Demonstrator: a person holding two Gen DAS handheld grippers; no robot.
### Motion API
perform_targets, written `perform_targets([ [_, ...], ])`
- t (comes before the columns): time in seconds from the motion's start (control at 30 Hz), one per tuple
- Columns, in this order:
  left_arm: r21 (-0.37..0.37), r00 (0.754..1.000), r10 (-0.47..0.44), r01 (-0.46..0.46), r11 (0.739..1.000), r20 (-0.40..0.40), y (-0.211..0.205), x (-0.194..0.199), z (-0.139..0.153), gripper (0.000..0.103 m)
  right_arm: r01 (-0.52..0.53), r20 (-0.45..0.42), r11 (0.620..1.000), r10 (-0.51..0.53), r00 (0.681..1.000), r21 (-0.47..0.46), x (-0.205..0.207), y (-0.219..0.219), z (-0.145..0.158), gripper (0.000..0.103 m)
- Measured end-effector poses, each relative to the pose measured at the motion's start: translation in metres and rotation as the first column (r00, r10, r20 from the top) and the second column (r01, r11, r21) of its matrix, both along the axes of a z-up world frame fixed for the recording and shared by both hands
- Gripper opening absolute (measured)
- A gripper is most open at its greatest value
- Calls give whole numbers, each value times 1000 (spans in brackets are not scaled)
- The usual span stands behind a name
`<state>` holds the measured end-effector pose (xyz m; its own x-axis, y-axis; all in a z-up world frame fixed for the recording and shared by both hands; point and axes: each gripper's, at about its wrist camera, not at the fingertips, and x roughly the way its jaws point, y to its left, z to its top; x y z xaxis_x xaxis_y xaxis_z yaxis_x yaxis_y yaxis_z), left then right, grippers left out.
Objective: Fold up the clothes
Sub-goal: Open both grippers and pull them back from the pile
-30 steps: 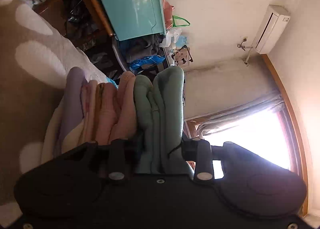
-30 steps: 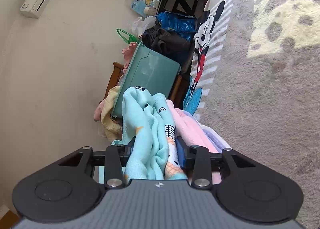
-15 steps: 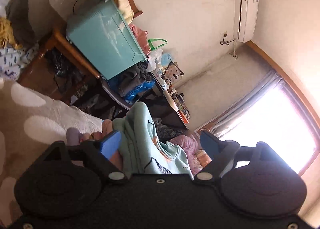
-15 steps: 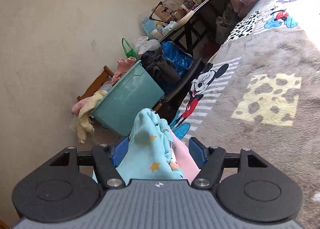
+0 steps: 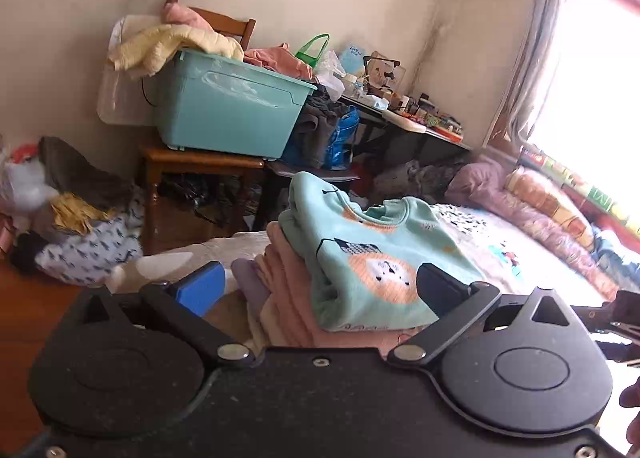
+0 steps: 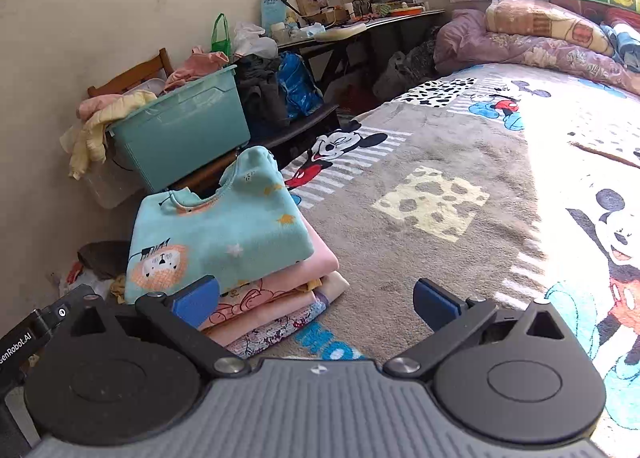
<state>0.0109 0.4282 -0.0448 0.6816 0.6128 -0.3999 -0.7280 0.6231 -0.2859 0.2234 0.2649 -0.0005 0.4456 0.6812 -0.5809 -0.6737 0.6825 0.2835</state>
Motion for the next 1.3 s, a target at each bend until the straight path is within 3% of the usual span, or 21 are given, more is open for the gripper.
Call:
perform_targets([
  [0.13,32,992,57,-54,998,-112,-28,-1,20,103,-17,51,998,20,998,-58,-29,-7,13,102],
  [0.23,59,989,68,-61,996,-134,-53,-17,27,103,-32,86,996,39,996,-83,-51,-17,23,102],
  [0.37,-16,988,29,-32,999,-151,-74,-38,28,103,-40,118,994,52,992,-105,-71,-30,34,102],
  [0.5,12,988,42,-41,999,-146,-90,-46,38,103,-42,132,994,56,990,-105,-87,-45,44,102],
  [0.6,-1,991,-1,1,1000,-133,-96,-50,48,103,-45,133,994,57,989,-98,-99,-56,50,102],
  [0.9,64,977,-31,45,997,-210,-124,-51,59,103,-26,148,998,36,988,-65,-125,-96,64,103],
  [1.1,89,975,-38,59,994,-217,-140,-61,68,103,-29,152,999,35,988,-46,-140,-114,68,103],
  [1.3,66,976,-69,84,994,-206,-150,-69,75,103,-23,153,999,27,988,-33,-149,-126,72,103],
])
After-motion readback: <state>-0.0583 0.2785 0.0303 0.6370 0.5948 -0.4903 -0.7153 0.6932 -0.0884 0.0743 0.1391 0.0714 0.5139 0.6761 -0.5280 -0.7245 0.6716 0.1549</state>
